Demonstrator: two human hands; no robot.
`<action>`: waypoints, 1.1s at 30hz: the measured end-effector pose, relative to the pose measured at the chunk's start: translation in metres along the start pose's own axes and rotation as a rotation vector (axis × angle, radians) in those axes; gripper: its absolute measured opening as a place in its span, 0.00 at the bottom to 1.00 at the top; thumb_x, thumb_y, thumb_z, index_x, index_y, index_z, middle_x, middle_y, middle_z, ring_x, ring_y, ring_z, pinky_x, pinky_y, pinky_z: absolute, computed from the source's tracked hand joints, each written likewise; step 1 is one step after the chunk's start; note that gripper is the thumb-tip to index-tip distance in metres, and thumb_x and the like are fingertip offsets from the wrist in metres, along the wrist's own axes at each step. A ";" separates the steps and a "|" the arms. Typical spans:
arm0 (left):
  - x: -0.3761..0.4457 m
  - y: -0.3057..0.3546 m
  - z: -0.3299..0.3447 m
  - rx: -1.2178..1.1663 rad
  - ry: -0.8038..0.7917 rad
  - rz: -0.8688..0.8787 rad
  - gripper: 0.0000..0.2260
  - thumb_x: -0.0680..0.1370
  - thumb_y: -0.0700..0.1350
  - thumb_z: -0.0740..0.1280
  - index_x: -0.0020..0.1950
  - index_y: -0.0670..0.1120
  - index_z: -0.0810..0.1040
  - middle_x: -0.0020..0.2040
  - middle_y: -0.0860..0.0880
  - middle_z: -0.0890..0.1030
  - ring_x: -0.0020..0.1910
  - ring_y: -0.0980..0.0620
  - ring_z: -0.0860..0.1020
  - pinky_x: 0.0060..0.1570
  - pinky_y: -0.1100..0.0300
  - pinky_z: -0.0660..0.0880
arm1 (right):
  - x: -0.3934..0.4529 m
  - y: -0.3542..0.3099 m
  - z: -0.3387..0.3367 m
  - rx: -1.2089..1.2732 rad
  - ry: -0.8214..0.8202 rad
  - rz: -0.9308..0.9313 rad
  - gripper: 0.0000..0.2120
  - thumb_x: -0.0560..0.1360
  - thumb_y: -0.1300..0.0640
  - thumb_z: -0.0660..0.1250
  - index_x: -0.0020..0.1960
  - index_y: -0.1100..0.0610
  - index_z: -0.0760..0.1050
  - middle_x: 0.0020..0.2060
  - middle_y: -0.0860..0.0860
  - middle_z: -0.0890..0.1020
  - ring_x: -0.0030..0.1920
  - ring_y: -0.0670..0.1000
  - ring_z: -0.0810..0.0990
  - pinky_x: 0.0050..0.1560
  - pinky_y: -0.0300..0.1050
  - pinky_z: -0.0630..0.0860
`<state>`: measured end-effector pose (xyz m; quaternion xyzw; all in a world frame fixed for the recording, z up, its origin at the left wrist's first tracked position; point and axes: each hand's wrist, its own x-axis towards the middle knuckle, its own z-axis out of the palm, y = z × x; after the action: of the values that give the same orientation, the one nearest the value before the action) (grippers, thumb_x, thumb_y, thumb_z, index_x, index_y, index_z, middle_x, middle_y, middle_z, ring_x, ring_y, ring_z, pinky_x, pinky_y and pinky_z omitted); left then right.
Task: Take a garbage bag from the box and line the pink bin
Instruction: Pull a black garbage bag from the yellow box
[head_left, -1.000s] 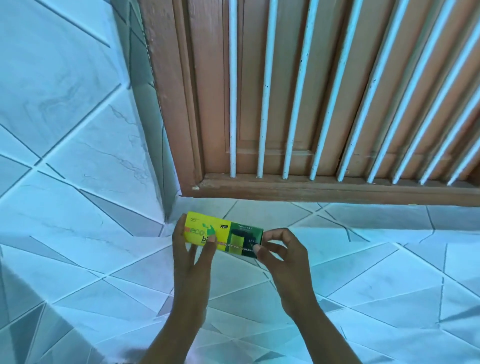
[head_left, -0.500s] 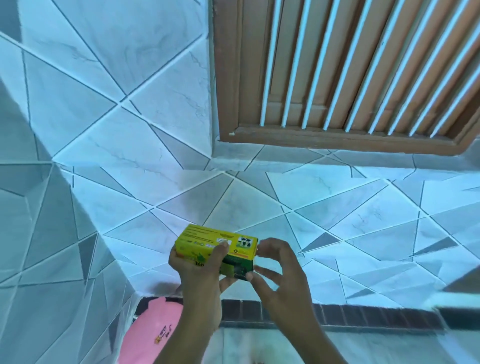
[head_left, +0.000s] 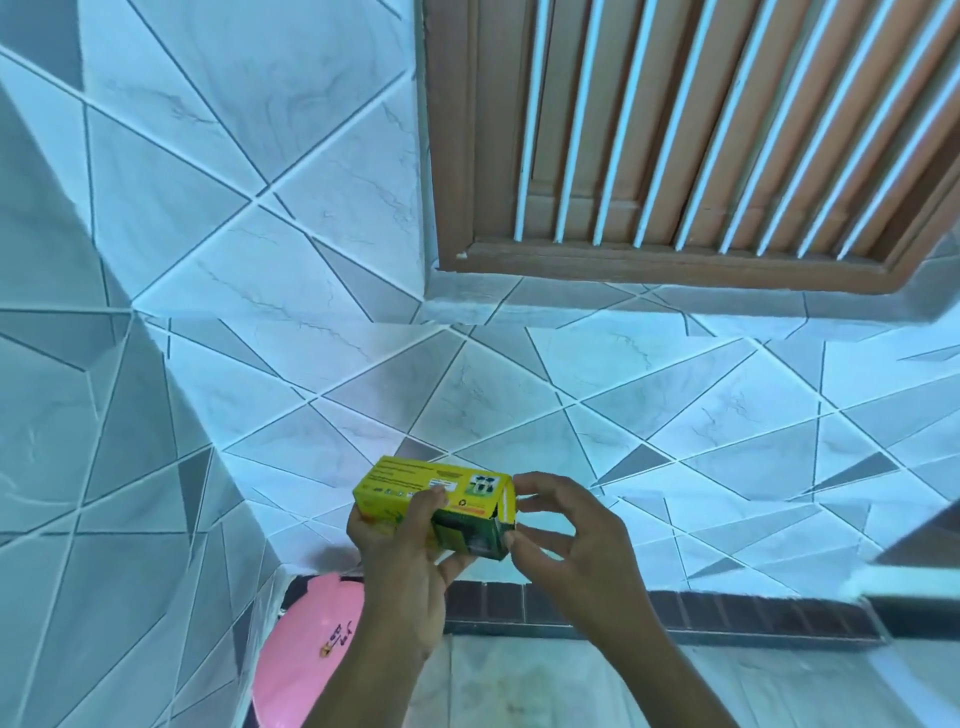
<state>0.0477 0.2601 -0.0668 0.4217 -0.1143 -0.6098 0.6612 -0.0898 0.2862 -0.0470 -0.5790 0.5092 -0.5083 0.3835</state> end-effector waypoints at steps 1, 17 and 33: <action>0.000 0.000 0.001 -0.043 0.003 -0.020 0.22 0.73 0.36 0.68 0.63 0.49 0.67 0.52 0.41 0.79 0.40 0.42 0.81 0.32 0.48 0.79 | 0.000 0.000 -0.003 0.028 0.010 -0.003 0.17 0.64 0.60 0.69 0.50 0.48 0.77 0.47 0.44 0.81 0.49 0.44 0.80 0.44 0.35 0.79; -0.003 -0.006 0.022 -0.022 0.057 0.132 0.25 0.71 0.37 0.70 0.64 0.49 0.64 0.60 0.39 0.78 0.46 0.39 0.80 0.35 0.44 0.81 | 0.007 0.013 -0.020 -0.829 0.020 -0.451 0.32 0.64 0.67 0.62 0.65 0.44 0.68 0.64 0.51 0.71 0.63 0.51 0.65 0.57 0.46 0.70; -0.002 -0.012 0.029 0.031 0.049 0.232 0.32 0.68 0.37 0.73 0.64 0.55 0.62 0.61 0.43 0.77 0.52 0.38 0.79 0.44 0.35 0.78 | 0.012 0.003 -0.023 -0.097 -0.017 0.092 0.18 0.77 0.69 0.58 0.56 0.52 0.79 0.49 0.51 0.82 0.40 0.45 0.84 0.38 0.25 0.73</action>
<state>0.0188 0.2512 -0.0564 0.4305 -0.1554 -0.5170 0.7233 -0.1130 0.2754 -0.0428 -0.5772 0.5561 -0.4599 0.3822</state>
